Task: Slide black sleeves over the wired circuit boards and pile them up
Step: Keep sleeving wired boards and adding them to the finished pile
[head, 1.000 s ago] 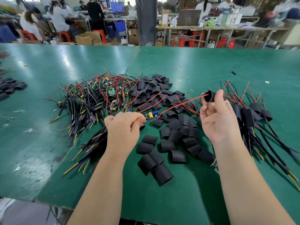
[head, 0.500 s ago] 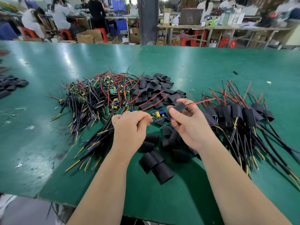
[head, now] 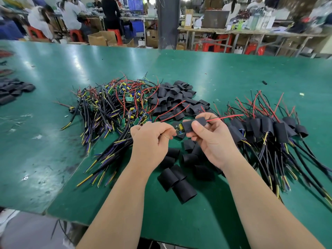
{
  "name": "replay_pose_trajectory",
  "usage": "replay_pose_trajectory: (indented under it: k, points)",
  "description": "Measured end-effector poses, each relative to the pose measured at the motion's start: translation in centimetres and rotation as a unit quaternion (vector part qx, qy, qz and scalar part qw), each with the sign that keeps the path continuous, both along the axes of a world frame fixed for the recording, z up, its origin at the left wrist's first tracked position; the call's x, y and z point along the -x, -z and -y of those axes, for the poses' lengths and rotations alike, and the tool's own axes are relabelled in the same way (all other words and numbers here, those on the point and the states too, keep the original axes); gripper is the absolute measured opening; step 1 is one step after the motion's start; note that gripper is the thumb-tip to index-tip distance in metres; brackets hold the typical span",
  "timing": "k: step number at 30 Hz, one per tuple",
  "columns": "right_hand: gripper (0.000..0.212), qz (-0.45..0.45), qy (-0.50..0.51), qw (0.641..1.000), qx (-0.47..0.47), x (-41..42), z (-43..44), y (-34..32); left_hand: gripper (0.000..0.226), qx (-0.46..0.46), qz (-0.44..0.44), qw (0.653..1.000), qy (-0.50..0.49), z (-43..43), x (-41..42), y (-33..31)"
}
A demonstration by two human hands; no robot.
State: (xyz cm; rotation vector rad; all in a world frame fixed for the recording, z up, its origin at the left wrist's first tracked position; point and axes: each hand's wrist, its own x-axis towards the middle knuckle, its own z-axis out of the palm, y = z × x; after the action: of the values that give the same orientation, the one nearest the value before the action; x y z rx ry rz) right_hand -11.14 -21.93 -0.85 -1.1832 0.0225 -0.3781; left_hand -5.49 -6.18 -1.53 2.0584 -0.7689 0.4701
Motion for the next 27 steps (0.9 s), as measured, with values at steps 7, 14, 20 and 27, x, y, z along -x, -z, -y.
replay_pose_trajectory:
  k: [7,14,20,27]
  points:
    - [0.032,-0.018,-0.004,0.995,0.095,0.2,-0.9,0.1,0.018,-0.019,0.017,1.0,-0.018,0.3,0.2,-0.1]
    - [0.05,-0.04,0.018,0.998,0.04,0.1,-1.9,-0.5,0.034,0.091,-0.063,0.993,0.028,0.2,0.3,-0.4]
    - [0.03,0.01,0.154,0.966,-0.209,1.2,1.6,-3.3,0.015,0.178,-0.038,0.983,-0.033,-0.2,-0.2,-0.4]
    - [0.016,-0.042,0.498,0.841,0.21,3.8,7.9,-3.6,0.027,-0.056,-0.114,0.949,-0.289,-1.2,-2.0,1.0]
